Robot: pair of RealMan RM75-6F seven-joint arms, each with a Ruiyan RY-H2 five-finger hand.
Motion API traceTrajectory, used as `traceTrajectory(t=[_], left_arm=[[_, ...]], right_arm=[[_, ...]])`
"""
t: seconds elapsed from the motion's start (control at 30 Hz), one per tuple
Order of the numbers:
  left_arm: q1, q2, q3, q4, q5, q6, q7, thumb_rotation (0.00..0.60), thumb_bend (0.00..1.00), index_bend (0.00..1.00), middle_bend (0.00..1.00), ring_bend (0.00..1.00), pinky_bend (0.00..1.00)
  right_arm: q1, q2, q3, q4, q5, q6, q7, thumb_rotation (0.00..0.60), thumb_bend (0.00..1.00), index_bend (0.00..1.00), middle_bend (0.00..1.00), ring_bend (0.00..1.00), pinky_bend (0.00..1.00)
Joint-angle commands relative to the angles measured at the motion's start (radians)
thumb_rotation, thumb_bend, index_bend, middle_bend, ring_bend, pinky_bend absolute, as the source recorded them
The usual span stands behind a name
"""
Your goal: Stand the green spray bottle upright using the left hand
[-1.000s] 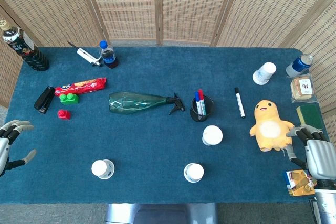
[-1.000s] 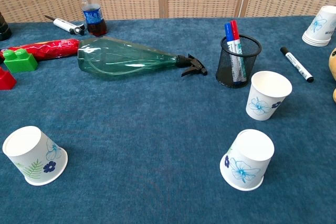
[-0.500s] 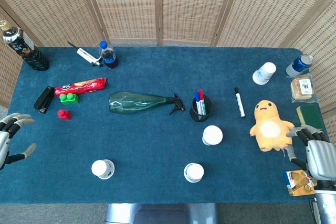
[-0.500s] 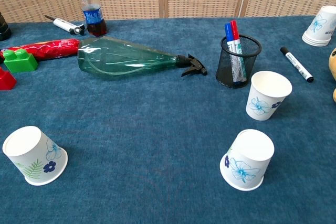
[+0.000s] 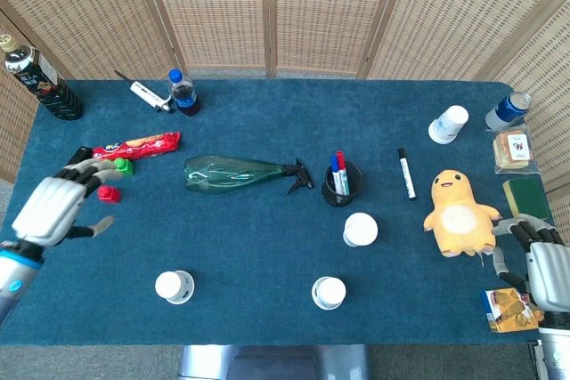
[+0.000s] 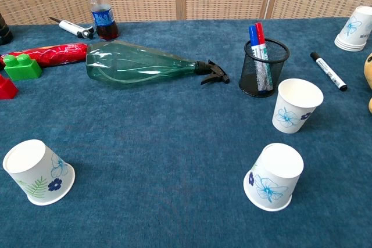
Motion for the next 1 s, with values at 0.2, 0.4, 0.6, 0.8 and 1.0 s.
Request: traceTrajectory(t=[0.2,0.4,0.6,0.8,1.0], left_arm=[[-0.249,-0.1,-0.101,-0.026,-0.223,-0.214,0.237,0.6,0.3,0.22,0.2,0.18,0.25],[-0.405,-0.207,-0.115,0.014,-0.43,-0.277,0.425,0.6,0.3,0.19,0.18,0.17,0.25],[-0.564,-0.354,-0.104,0.109,-0.67,-0.277,0.571,0.6,0.3,0.18,0.17,0.16,0.21],[-0.686,-0.477,-0.083,0.228,-0.837,-0.272,0.657,0.6,0.3,0.18,0.17,0.16,0.22],[-0.786,-0.582,-0.061,0.359,-0.972,-0.293,0.71,0.6,0.3,0.18,0.17,0.16,0.23]], right_arm=[[-0.009,-0.017,0.0,0.035,0.005,0.007,0.042,0.6,0.52,0.41,0.37,0.21,0.23],[-0.023,-0.019,-0.001,0.061,0.013,0.016,0.073,0.6,0.52,0.4,0.37,0.21,0.23],[-0.032,-0.016,0.001,0.076,0.009,0.028,0.093,0.6,0.52,0.4,0.37,0.21,0.23],[-0.037,-0.012,0.001,0.08,0.012,0.028,0.1,0.6,0.52,0.4,0.37,0.21,0.23],[-0.043,-0.012,0.005,0.085,0.018,0.032,0.108,0.6,0.52,0.4,0.37,0.21,0.23]])
